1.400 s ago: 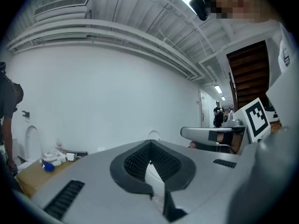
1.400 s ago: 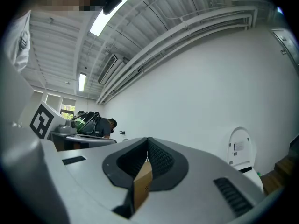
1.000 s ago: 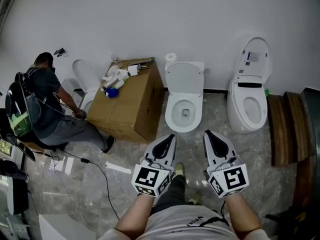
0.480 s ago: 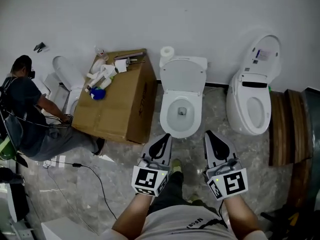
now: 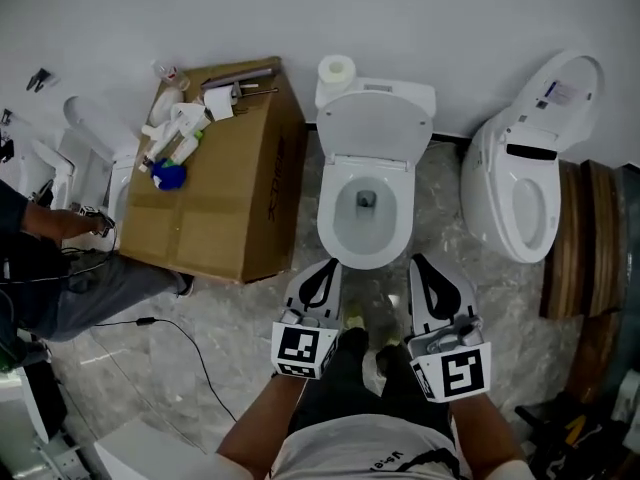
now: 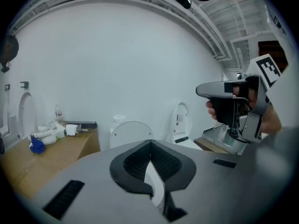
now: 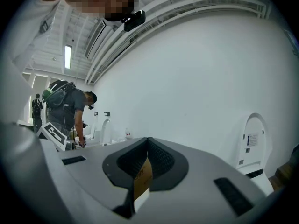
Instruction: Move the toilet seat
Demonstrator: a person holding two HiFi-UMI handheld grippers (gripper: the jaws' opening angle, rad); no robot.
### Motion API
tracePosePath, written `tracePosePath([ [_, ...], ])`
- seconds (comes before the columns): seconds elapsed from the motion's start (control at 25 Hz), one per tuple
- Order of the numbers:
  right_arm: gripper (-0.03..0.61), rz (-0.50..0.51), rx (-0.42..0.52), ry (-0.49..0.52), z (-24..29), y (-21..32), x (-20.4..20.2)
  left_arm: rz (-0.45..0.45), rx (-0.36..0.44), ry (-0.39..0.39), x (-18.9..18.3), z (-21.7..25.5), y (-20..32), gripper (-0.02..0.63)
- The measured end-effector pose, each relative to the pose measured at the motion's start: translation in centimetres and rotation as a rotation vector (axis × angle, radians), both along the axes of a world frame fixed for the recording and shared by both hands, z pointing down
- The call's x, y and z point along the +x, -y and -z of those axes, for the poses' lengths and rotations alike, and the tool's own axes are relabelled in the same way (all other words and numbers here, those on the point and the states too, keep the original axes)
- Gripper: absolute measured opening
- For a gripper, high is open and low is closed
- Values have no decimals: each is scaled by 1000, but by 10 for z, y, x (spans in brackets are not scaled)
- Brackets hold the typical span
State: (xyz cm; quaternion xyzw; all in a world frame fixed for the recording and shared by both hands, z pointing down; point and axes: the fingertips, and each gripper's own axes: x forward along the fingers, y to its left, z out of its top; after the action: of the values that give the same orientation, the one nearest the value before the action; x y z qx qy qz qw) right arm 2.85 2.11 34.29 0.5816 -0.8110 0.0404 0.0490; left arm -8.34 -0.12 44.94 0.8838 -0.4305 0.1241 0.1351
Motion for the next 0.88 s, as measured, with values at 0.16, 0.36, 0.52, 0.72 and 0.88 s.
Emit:
tracePosePath([
  [0.16,17,5,-14,7,-40,32,-6,49,-57,60,-7,-69,21,9],
  [0.36,17,21,-44,39,-104,64,-10,126,-114,110,-13,-165,38,11],
  [0.52,17,74,-58,13,-167,88,-11,176,-169,142,-17,-249,53,32],
  [0.72,17,103,-89,7,-240,100,-12,237,-277,126,-22,-345,57,69],
  [0.88,17,125,-121,11,-293,104,-23,328,-390,63,-36,-415,56,78],
])
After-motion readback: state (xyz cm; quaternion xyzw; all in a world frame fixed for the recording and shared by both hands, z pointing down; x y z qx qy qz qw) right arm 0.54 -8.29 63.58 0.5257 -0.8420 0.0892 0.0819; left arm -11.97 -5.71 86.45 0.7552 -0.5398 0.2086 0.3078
